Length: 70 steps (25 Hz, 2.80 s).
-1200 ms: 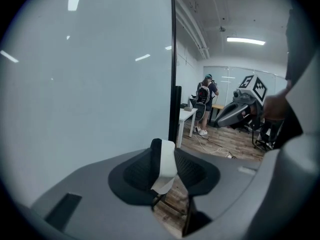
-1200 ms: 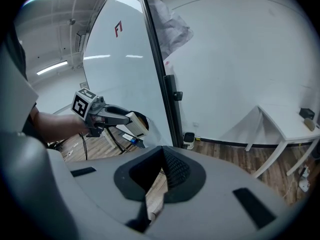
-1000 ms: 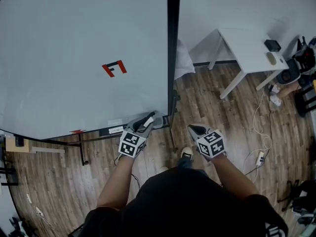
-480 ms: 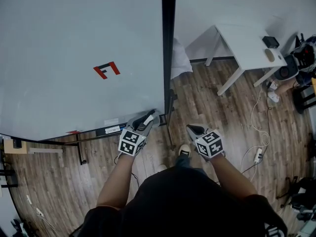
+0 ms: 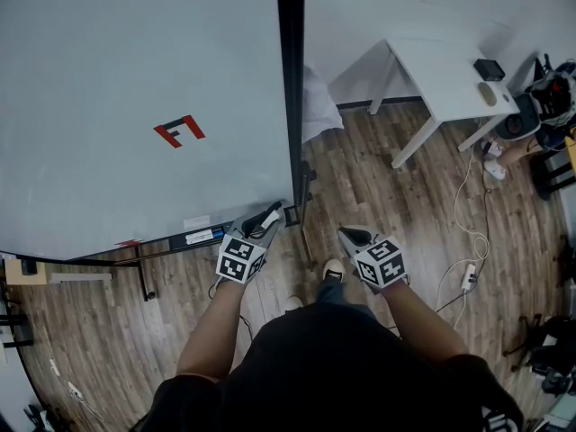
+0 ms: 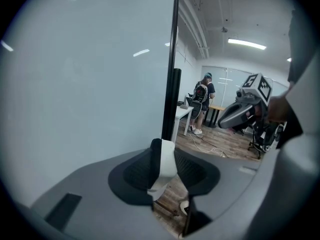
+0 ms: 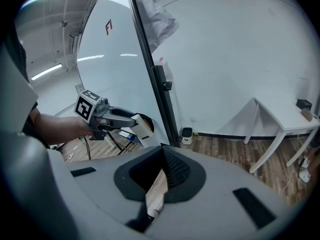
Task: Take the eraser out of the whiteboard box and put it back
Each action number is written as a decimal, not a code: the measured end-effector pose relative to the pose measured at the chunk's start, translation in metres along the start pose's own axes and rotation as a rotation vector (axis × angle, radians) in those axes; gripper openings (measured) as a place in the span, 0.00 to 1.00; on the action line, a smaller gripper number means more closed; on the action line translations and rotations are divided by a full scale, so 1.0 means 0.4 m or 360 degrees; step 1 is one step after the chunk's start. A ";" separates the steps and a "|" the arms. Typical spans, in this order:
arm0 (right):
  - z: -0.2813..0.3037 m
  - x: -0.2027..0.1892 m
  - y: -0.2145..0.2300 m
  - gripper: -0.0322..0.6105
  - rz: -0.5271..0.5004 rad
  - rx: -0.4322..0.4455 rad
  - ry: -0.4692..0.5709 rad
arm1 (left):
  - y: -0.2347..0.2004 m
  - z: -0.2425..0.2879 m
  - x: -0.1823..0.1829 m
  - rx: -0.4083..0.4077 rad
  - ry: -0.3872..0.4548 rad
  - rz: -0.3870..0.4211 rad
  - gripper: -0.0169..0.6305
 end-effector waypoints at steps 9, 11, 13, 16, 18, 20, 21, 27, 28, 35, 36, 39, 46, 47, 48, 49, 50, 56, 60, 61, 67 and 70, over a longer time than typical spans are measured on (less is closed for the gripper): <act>-0.013 -0.026 0.013 0.04 0.0009 -0.0010 -0.0039 | -0.008 0.031 -0.045 -0.0006 -0.0060 -0.0011 0.25; -0.014 -0.027 0.014 0.04 0.0011 -0.0010 -0.0042 | -0.010 0.038 -0.056 -0.0003 -0.0071 -0.0016 0.25; -0.013 -0.028 0.016 0.04 0.0009 -0.0009 -0.0045 | -0.014 0.045 -0.067 0.0001 -0.0082 -0.0022 0.25; -0.011 -0.030 0.018 0.04 0.0008 -0.0005 -0.0050 | -0.019 0.056 -0.084 0.0008 -0.0101 -0.0031 0.25; -0.009 -0.031 0.018 0.04 0.0010 -0.0002 -0.0052 | -0.024 0.061 -0.096 0.0015 -0.0116 -0.0039 0.25; -0.009 -0.033 0.018 0.04 0.0011 -0.0001 -0.0054 | -0.028 0.064 -0.104 0.0023 -0.0127 -0.0046 0.25; -0.010 -0.033 0.017 0.04 0.0012 -0.0002 -0.0055 | -0.030 0.066 -0.107 0.0026 -0.0131 -0.0049 0.25; -0.010 -0.044 0.023 0.04 0.0021 -0.0009 -0.0062 | -0.034 0.080 -0.130 0.0041 -0.0155 -0.0054 0.25; -0.011 -0.045 0.024 0.04 0.0022 -0.0011 -0.0062 | -0.035 0.082 -0.133 0.0045 -0.0160 -0.0053 0.25; -0.018 -0.047 0.023 0.04 0.0031 -0.0017 -0.0058 | -0.033 0.089 -0.144 0.0071 -0.0186 -0.0049 0.26; -0.018 -0.047 0.024 0.04 0.0032 -0.0017 -0.0057 | -0.033 0.090 -0.146 0.0073 -0.0189 -0.0051 0.26; -0.018 -0.048 0.026 0.04 0.0034 -0.0019 -0.0057 | -0.035 0.093 -0.148 0.0079 -0.0186 -0.0054 0.26; -0.023 -0.051 0.022 0.04 0.0032 -0.0020 -0.0053 | -0.032 0.090 -0.147 0.0092 -0.0175 -0.0038 0.26; -0.024 -0.051 0.021 0.04 0.0031 -0.0021 -0.0052 | -0.031 0.088 -0.146 0.0094 -0.0172 -0.0036 0.26; -0.025 -0.049 0.020 0.04 0.0029 -0.0022 -0.0050 | -0.030 0.085 -0.145 0.0095 -0.0170 -0.0034 0.26; -0.026 -0.048 0.019 0.04 0.0027 -0.0022 -0.0048 | -0.029 0.082 -0.144 0.0097 -0.0167 -0.0033 0.26; -0.027 -0.046 0.018 0.04 0.0025 -0.0021 -0.0045 | -0.027 0.080 -0.142 0.0098 -0.0164 -0.0031 0.26; -0.034 -0.034 0.006 0.04 0.0006 -0.0013 -0.0032 | -0.021 0.056 -0.124 0.0109 -0.0120 -0.0043 0.26; -0.034 -0.026 -0.005 0.04 -0.0007 -0.0004 -0.0023 | -0.021 0.031 -0.112 0.0126 -0.0077 -0.0075 0.26; -0.034 -0.024 -0.009 0.04 -0.0010 0.0000 -0.0020 | -0.021 0.024 -0.110 0.0130 -0.0069 -0.0076 0.26; -0.033 -0.010 -0.032 0.04 -0.0039 0.0027 -0.0001 | -0.021 -0.022 -0.097 0.0160 -0.0032 -0.0075 0.26; -0.031 -0.006 -0.044 0.04 -0.0054 0.0042 0.0004 | -0.017 -0.046 -0.097 0.0172 -0.0016 -0.0070 0.26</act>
Point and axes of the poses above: the fingertips, and each gripper's own axes: z forward along the fingers, y to its right, x out of its top, the point moved 5 cm from there along -z, backward along the fingers, and after that the axes turned 12 degrees about y, right-handed, at the moved point
